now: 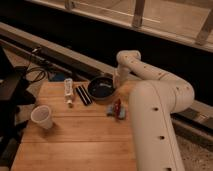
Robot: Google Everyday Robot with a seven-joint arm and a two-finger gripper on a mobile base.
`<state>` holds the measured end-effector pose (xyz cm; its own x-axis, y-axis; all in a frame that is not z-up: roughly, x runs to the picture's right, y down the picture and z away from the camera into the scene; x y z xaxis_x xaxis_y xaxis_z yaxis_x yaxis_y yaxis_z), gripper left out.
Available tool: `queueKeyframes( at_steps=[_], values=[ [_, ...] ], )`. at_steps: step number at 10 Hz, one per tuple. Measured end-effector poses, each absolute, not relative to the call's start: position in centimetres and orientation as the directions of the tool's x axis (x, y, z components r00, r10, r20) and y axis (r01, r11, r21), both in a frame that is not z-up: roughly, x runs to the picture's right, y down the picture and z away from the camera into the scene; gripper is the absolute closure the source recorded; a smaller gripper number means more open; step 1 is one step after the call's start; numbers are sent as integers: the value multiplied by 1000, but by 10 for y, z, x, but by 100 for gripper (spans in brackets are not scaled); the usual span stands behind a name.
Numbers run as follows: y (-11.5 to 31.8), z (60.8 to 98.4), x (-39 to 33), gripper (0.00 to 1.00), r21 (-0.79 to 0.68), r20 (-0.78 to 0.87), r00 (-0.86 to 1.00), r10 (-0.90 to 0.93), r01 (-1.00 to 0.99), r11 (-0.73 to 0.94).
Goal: Pick up the ceramic bowl
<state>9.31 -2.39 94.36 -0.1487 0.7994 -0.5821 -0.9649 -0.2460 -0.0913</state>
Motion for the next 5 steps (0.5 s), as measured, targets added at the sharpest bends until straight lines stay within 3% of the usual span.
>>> queueKeyframes(
  at_steps=[5],
  values=[
    [-54, 894, 113, 93, -97, -569, -149, 809, -964, -246]
  ],
)
